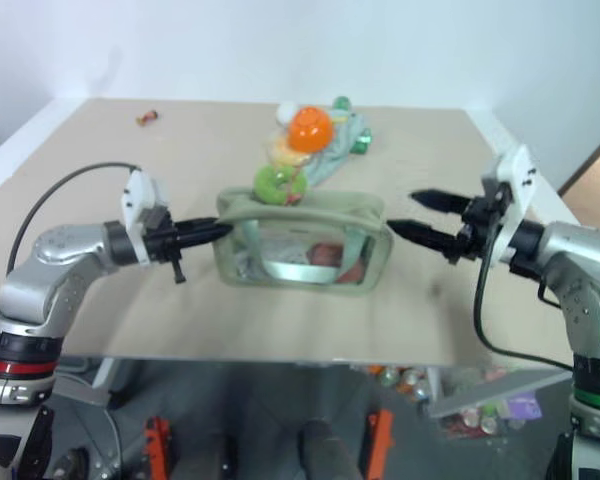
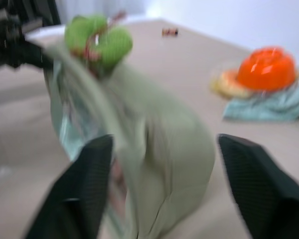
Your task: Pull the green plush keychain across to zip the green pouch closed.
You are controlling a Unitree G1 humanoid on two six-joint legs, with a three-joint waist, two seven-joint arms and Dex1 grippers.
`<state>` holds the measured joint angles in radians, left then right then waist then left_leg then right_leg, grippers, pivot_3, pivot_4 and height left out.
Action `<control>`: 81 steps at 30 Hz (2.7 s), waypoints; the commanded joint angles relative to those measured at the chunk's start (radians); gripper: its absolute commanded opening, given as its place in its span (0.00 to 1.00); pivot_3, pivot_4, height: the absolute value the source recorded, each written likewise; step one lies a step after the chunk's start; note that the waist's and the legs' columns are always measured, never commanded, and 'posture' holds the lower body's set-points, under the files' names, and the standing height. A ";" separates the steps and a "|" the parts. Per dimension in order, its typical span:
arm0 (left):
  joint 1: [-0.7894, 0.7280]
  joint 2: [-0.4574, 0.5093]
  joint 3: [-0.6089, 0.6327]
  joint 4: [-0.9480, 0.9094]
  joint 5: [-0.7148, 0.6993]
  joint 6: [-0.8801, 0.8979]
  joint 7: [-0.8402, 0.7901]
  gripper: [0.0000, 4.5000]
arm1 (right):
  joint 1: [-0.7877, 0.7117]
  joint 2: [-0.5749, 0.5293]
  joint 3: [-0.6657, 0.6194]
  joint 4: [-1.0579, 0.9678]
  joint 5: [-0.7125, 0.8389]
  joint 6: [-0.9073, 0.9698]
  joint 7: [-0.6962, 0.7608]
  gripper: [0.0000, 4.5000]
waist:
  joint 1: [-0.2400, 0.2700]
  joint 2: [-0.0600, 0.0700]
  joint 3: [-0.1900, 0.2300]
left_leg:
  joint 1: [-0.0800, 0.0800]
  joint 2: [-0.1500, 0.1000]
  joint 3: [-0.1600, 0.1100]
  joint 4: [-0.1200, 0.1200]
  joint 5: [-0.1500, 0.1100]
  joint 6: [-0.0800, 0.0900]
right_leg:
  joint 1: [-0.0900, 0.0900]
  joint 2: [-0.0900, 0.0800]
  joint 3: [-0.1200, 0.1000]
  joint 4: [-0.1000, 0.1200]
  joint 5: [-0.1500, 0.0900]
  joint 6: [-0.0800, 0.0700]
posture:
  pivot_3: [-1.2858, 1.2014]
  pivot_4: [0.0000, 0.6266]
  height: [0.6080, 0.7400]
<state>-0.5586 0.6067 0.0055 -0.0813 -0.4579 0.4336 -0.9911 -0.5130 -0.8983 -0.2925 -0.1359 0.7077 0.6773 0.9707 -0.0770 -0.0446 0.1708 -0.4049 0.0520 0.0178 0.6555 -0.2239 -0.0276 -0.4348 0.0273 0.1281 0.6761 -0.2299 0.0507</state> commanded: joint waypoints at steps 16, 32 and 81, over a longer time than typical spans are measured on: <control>0.014 -0.005 0.004 -0.081 -0.010 0.007 0.023 0.00 | -0.568 0.282 0.400 0.366 -0.236 -0.010 -0.012 0.97 | 0.004 0.002 0.001 | -0.009 -0.003 -0.001 -0.001 -0.001 0.002 | -0.006 -0.005 -0.003 0.000 0.000 -0.004 | 0.52 0.24 1.00; 0.017 -0.009 -0.012 -0.070 0.007 -0.015 0.030 0.00 | -0.563 0.278 0.425 0.310 -0.245 0.137 0.126 0.50 | 0.003 0.003 0.002 | -0.009 -0.003 -0.004 -0.001 -0.001 0.003 | -0.006 -0.004 -0.006 0.000 0.000 -0.004 | 0.52 0.24 1.00; -0.016 0.021 -0.013 0.009 0.050 -0.037 0.010 0.00 | -0.040 -0.182 -0.028 0.309 -0.347 -0.188 -0.018 0.00 | 0.006 0.006 0.004 | -0.003 -0.006 -0.002 -0.001 -0.001 0.003 | -0.001 -0.007 -0.003 0.000 -0.004 0.003 | 0.52 0.24 1.00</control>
<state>-0.5682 0.6078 -0.0273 -0.0887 -0.4304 0.3979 -0.9889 -0.5760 -1.0334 -0.2316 0.1920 0.3804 0.4959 0.9965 -0.0707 -0.0383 0.1744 -0.4084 0.0460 0.0157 0.6548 -0.2247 -0.0247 -0.4353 0.0196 0.1248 0.6758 -0.2338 0.0539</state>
